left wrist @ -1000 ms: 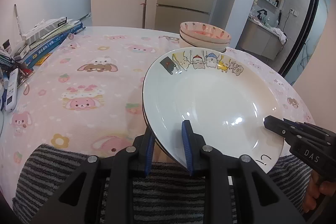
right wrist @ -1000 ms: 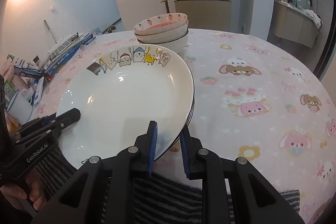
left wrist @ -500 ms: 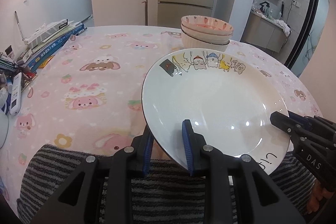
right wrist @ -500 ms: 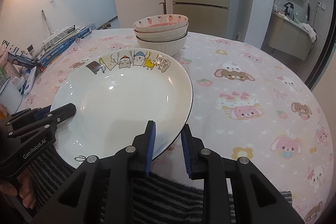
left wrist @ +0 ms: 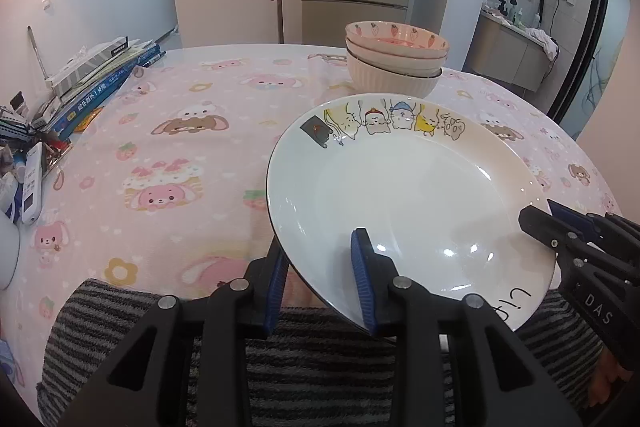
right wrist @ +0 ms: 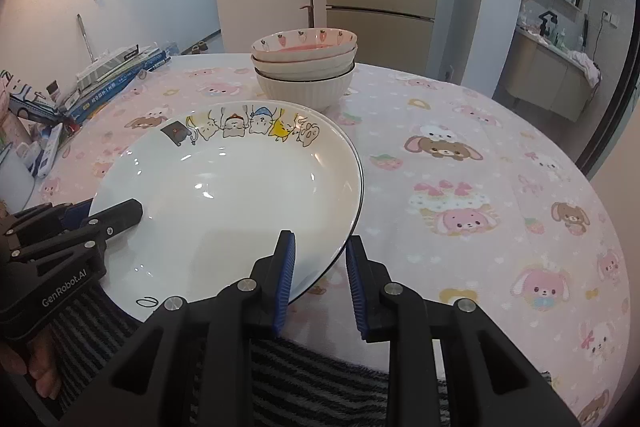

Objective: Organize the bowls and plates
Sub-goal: 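Lower the cartoon-rim plate onto the stacked white plates with the right tool, then open the right tool and raise both tools toward the pink bowls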

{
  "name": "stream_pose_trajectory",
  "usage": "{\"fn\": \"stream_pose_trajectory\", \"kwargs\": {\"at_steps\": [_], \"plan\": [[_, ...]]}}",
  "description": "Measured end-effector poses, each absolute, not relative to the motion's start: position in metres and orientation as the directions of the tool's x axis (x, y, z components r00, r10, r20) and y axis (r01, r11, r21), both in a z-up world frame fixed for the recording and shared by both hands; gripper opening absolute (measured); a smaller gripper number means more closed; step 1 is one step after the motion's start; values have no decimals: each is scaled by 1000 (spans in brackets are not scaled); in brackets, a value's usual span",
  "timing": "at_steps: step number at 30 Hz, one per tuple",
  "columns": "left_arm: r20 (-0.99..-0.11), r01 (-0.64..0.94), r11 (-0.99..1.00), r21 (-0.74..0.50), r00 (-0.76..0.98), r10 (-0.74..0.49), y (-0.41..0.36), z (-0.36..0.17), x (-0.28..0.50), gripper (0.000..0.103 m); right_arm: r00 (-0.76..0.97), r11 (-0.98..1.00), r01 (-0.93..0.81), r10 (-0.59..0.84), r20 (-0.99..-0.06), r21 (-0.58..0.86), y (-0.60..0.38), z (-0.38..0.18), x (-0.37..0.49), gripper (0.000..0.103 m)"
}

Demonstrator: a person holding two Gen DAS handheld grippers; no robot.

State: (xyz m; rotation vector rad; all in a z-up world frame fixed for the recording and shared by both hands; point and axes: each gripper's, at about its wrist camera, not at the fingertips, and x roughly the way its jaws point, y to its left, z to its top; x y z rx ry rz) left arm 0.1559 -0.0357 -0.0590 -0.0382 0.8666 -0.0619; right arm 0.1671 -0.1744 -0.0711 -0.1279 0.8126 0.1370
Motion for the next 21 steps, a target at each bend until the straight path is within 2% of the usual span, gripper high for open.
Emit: {"fn": "stream_pose_trajectory", "kwargs": {"at_steps": [4, 11, 15, 21], "plan": [[-762, 40, 997, -62, 644, -73, -36, -59, 156, 29, 699, 979, -172, 39, -714, -114, -169, -71, 164, 27], [-763, 46, 997, -56, 642, -73, -38, -60, 156, 32, 707, 978, -171, 39, -706, -117, -171, -72, 164, 27], [-773, 77, 996, -39, 629, -79, -43, -63, 156, 46, 699, 980, -172, 49, -713, -101, -172, -74, 166, 27], [-764, 99, 994, -41, 639, -95, -45, -60, 153, 60, 706, 982, -176, 83, -703, -61, -175, -72, 164, 27]]}}
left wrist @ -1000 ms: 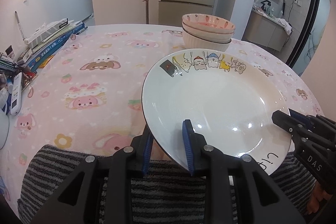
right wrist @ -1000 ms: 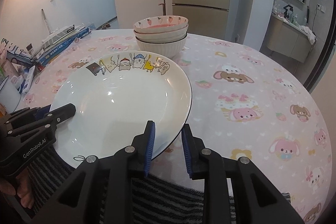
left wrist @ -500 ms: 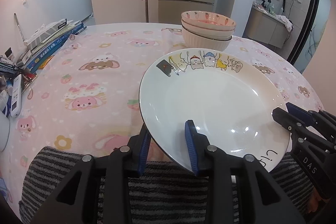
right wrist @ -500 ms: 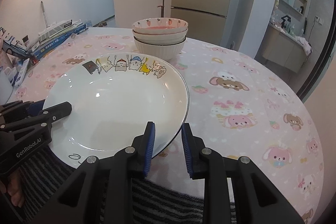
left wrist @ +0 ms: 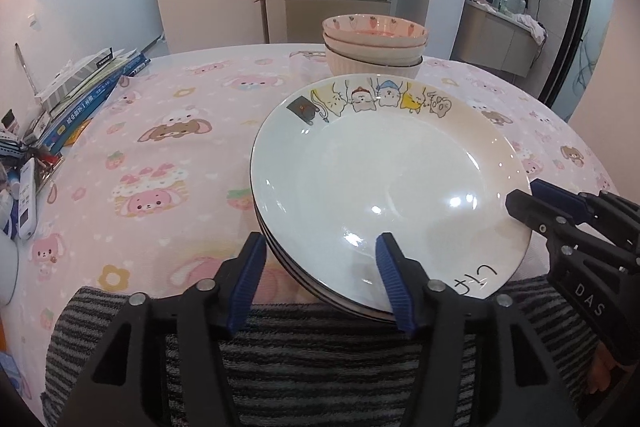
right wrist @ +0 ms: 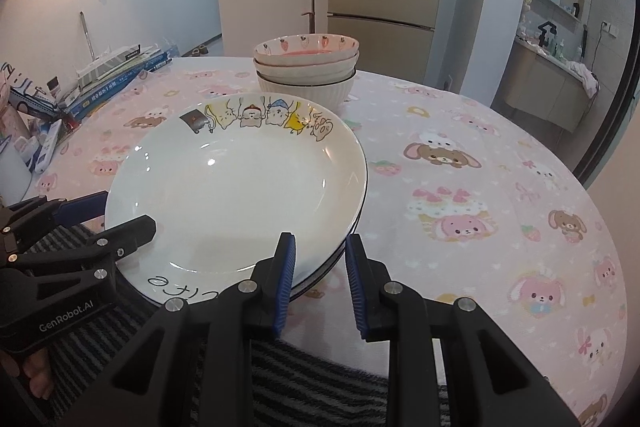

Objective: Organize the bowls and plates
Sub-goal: 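Open the right tool and raise both tools toward the pink bowls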

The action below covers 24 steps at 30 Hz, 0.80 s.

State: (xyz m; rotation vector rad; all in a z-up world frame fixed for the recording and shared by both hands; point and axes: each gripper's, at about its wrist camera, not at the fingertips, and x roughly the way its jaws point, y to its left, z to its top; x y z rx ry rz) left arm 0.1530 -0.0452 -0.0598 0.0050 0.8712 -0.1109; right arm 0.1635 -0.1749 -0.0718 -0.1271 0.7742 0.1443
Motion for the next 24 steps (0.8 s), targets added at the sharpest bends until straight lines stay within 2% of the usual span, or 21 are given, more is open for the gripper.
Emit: {"fn": "stream_pose_trajectory", "kwargs": {"at_steps": [3, 5, 7, 8, 10, 14, 16, 18, 21, 24], "plan": [[-743, 95, 993, -69, 660, -115, -40, -55, 150, 63, 729, 983, -181, 116, -674, -26, -178, -66, 160, 28], [-711, 96, 992, -79, 692, -124, -37, -48, 144, 66, 750, 984, -179, 130, -649, -10, -180, -59, 157, 37], [-667, 104, 992, -75, 734, -127, -36, -37, 136, 71, 782, 986, -169, 127, -610, -12, -181, -51, 152, 78], [-649, 115, 991, -75, 748, -136, -36, -32, 134, 73, 807, 987, -159, 118, -579, -21, -181, -46, 148, 82], [-612, 119, 992, -50, 781, -125, -35, -21, 129, 73, 844, 988, -145, 93, -528, -58, -179, -34, 140, 83], [-480, 98, 995, 28, 874, -73, -34, 8, 111, 76, 884, 989, -129, 79, -461, -78, -179, -14, 129, 85], [-433, 103, 994, 31, 898, -80, -31, 23, 105, 84, 894, 989, -129, 87, -439, -67, -182, -4, 125, 88], [-371, 100, 994, 43, 925, -77, -29, 38, 96, 103, 904, 990, -128, 91, -417, -63, -183, 7, 121, 88], [-263, 72, 994, 77, 963, -49, -27, 58, 84, 103, 917, 991, -114, 76, -391, -76, -183, 20, 117, 90], [-224, 70, 994, 84, 973, -49, -25, 73, 83, 103, 929, 991, -113, 78, -362, -76, -183, 34, 112, 92]]}}
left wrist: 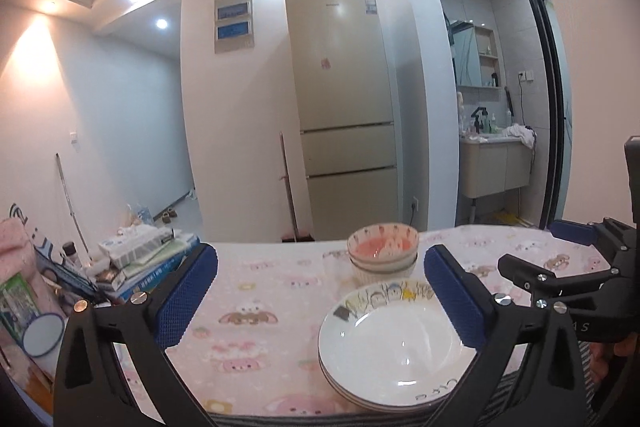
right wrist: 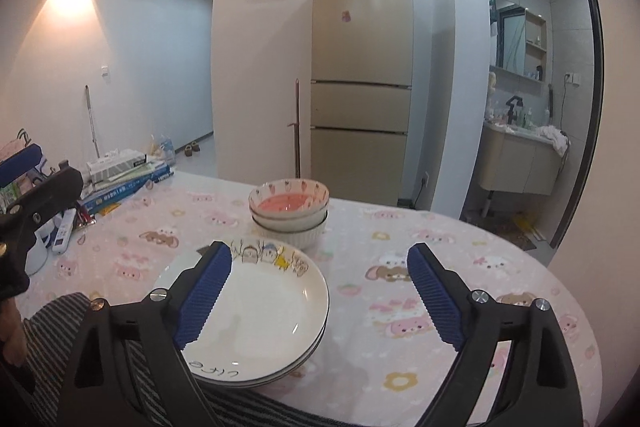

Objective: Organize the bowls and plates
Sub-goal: 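Open the right tool and raise both tools toward the pink bowls, then move the right tool down to the stacked pink bowls' rim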

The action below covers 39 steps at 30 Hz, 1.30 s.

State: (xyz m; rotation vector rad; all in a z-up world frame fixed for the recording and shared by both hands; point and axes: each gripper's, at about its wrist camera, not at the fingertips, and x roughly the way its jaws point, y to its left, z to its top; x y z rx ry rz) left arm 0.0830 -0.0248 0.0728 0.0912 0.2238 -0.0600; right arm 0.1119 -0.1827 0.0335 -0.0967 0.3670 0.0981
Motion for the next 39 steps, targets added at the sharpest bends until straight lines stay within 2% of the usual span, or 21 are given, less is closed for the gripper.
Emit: {"fn": "stream_pose_trajectory", "kwargs": {"at_steps": [3, 10, 18, 21, 23, 29, 34, 39], "plan": [[-190, 82, 995, 57, 979, -70, -21, 85, 85, 103, 943, 990, -107, 73, -323, -87, -181, 49, 108, 103], [-140, 118, 993, 6, 983, -116, -21, 115, 98, 103, 975, 990, -73, 45, -218, -123, -171, 88, 109, 103], [-67, 82, 997, 7, 994, -82, -26, 158, 134, 103, 975, 993, -60, 37, -218, -100, -167, 132, 147, 103], [-88, 45, 998, 39, 995, -42, -31, 174, 154, 103, 970, 997, -72, 69, -234, -1, -176, 150, 166, 103], [-89, 50, 999, 16, 995, -48, -29, 186, 163, 103, 964, 993, -105, 115, -238, 54, -178, 163, 175, 103], [-76, 54, 998, -35, 996, -56, -23, 203, 188, 102, 977, 995, -84, 92, -190, 50, -174, 191, 197, 103], [-89, 54, 996, -71, 994, -60, -11, 195, 205, 102, 974, 991, -77, 99, -206, 113, -182, 183, 225, 103], [-158, 53, 995, -81, 985, -65, 0, 168, 231, 102, 966, 992, -48, 75, -246, 113, -189, 154, 251, 103]]}}
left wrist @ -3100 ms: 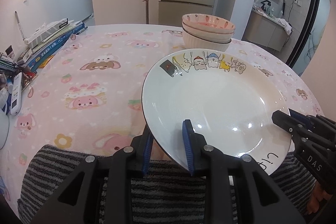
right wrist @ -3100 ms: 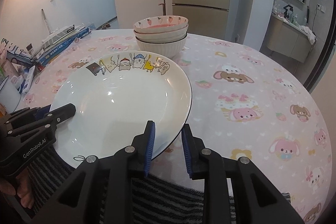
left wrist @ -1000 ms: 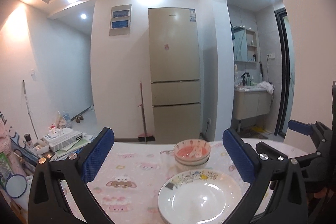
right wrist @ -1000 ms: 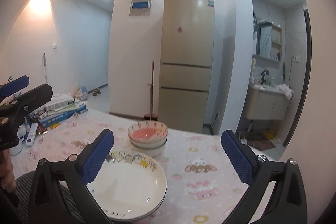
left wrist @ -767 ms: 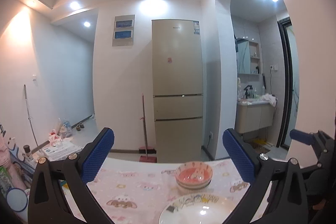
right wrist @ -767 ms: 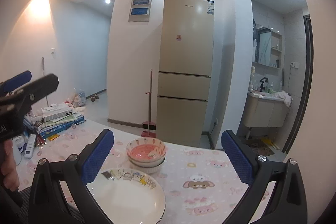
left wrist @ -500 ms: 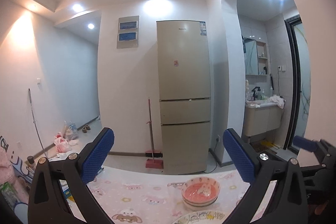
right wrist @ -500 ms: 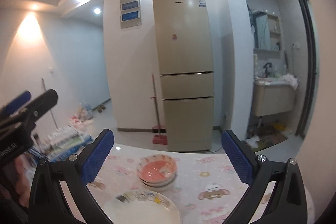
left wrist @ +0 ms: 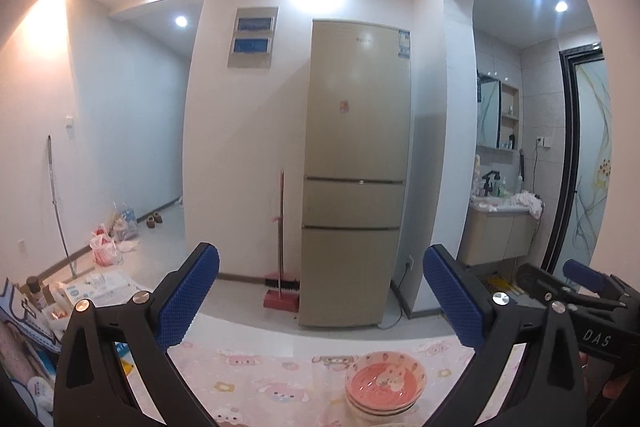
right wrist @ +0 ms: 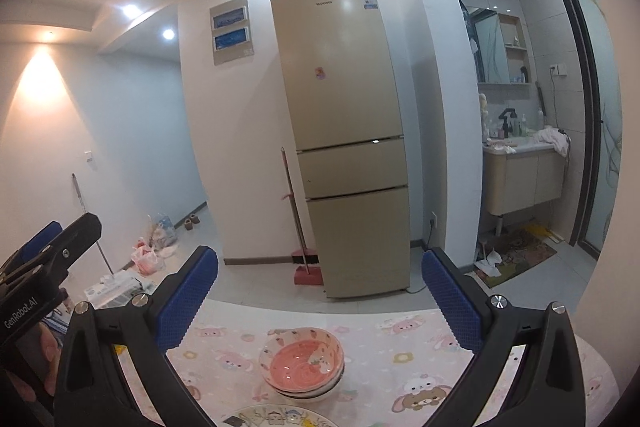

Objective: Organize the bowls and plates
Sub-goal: 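Move the right tool down to the stacked pink bowls' rim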

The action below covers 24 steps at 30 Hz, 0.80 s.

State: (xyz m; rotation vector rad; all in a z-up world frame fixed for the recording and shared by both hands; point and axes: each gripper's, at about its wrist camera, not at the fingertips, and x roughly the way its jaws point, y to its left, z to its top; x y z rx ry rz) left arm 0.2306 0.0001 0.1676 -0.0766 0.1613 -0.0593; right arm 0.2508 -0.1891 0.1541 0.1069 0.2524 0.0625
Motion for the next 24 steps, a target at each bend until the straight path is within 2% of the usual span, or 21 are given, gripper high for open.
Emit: {"fn": "stream_pose_trajectory", "kwargs": {"at_steps": [10, 13, 20, 24], "plan": [[-351, 65, 995, -82, 932, -90, -6, 110, 289, 102, 919, 992, -41, 85, -384, 122, -191, 92, 309, 103], [-437, 86, 991, -104, 891, -123, -10, 87, 311, 102, 892, 990, -42, 97, -441, 132, -192, 73, 328, 103], [-613, 114, 984, -140, 770, -177, -24, 32, 349, 93, 798, 975, -48, 169, -578, 219, -204, 23, 368, 103], [-673, 94, 991, -97, 727, -135, -33, 6, 362, 85, 750, 965, -49, 205, -629, 256, -208, -2, 380, 102]]}}
